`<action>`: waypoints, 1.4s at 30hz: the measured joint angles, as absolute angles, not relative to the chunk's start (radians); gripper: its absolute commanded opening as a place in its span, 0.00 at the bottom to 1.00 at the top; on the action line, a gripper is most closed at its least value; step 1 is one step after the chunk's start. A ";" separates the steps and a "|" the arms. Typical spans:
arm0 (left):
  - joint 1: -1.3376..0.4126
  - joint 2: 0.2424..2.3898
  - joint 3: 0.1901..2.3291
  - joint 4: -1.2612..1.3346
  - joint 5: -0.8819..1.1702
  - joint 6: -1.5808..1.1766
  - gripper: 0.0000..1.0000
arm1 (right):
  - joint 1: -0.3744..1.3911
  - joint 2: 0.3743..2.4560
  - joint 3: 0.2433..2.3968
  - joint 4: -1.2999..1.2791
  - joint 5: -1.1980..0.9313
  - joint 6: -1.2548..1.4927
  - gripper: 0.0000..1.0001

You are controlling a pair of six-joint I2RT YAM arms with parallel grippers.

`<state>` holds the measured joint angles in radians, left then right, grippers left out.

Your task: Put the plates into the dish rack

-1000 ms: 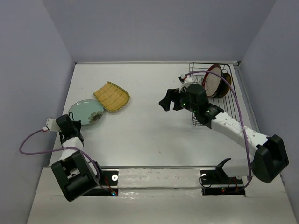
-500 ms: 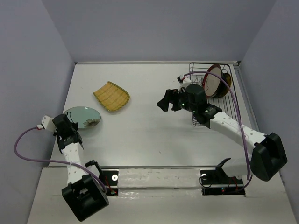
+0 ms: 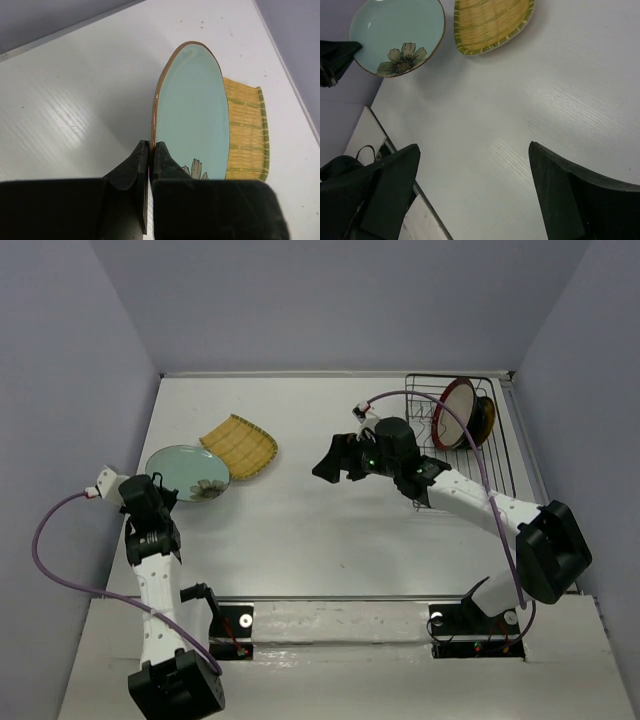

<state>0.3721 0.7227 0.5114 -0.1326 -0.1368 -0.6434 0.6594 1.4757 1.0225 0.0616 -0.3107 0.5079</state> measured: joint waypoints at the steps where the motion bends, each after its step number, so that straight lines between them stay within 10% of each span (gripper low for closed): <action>1: 0.363 0.720 0.526 -0.139 -0.133 -0.643 0.06 | 0.664 1.481 1.032 0.062 -0.318 0.514 0.96; 28: 0.025 0.716 0.601 0.150 0.400 -0.835 0.06 | 0.654 1.541 1.210 0.080 -0.440 0.570 1.00; 35: -0.048 0.741 0.580 0.267 0.493 -0.866 0.06 | 0.634 1.504 1.145 0.102 -0.434 0.596 0.57; 39: -0.077 0.768 0.567 0.302 0.521 -0.858 0.06 | 0.623 1.440 1.069 0.141 -0.427 0.641 0.12; 42: -0.084 0.781 0.552 0.317 0.540 -0.850 0.21 | 0.613 1.384 1.030 0.164 -0.424 0.706 0.07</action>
